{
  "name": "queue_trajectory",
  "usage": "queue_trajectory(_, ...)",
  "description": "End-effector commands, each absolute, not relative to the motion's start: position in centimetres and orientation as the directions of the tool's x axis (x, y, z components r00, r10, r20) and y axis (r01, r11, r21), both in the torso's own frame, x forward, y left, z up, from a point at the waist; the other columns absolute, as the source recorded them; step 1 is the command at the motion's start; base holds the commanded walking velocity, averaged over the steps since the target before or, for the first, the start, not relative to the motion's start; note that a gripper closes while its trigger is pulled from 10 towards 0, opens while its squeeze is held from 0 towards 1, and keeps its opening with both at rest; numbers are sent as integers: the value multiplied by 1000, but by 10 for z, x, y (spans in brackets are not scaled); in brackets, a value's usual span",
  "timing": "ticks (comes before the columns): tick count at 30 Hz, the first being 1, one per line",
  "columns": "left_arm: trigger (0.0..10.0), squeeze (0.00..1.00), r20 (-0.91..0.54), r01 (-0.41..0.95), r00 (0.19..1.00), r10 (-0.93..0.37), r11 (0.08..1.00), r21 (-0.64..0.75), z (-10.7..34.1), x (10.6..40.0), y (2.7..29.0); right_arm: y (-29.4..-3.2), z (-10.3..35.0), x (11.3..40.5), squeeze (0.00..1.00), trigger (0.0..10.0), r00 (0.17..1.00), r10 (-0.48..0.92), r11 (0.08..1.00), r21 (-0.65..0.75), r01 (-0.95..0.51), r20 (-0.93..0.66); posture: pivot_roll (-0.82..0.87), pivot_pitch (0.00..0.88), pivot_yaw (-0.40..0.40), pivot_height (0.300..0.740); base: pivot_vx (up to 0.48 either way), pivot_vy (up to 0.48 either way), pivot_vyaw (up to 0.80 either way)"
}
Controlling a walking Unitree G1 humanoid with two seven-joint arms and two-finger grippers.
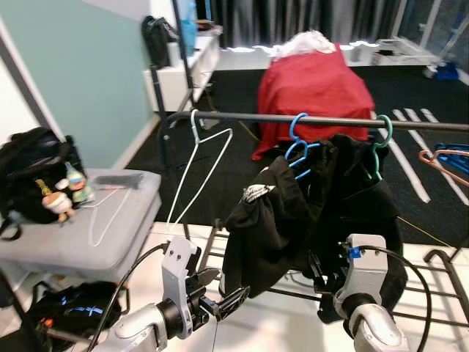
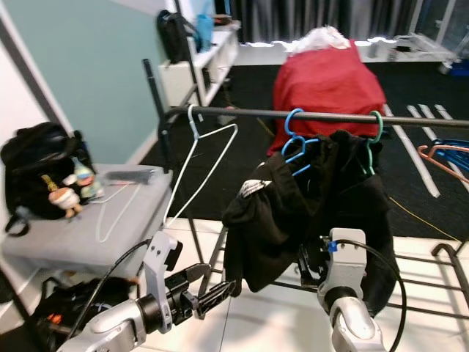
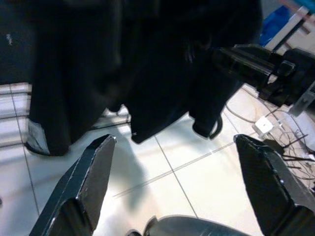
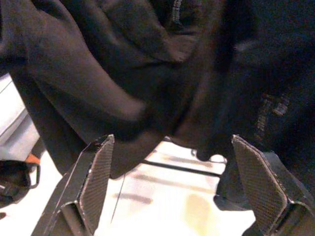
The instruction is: Hang hanger
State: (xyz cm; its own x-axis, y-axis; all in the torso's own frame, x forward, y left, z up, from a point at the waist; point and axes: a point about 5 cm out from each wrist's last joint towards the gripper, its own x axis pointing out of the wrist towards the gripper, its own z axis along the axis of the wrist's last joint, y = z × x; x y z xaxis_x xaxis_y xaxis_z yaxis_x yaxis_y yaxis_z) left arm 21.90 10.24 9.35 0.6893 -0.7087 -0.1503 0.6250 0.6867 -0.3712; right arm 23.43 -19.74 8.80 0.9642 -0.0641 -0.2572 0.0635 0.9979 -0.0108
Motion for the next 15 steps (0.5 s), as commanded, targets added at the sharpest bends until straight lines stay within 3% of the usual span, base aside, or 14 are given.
queue_trajectory(1, 10000, 0, -159, 623, 691, -705, 692, -363, 92, 220, 103, -200, 84, 231, 0, 10000, 960, -80, 997, -14, 80, -269, -195, 0, 48, 740, -480, 0, 0)
queue_trajectory(6, 10000, 0, -156, 624, 692, -705, 693, -362, 92, 220, 103, -209, 83, 233, 0, 10000, 953, -122, 992, -36, 117, -275, -194, 0, 49, 740, -480, 0, 0)
queue_trajectory(9, 10000, 0, -225, 446, 822, -523, 838, -314, 73, 239, 144, -269, 42, 213, 0, 10000, 885, -237, 971, -108, 211, -401, -174, 0, 29, 740, -480, 0, 0)
queue_trajectory(14, 10000, 0, -253, 389, 847, -468, 870, -303, 64, 241, 154, -274, 33, 206, 0, 10000, 875, -229, 973, -96, 208, -427, -173, 0, 29, 740, -478, 0, 0)
queue_trajectory(15, 10000, 0, -289, 329, 865, -410, 898, -292, 53, 241, 163, -270, 25, 201, 0, 10000, 873, -206, 978, -86, 188, -442, -158, 0, 26, 740, -412, 0, 0)
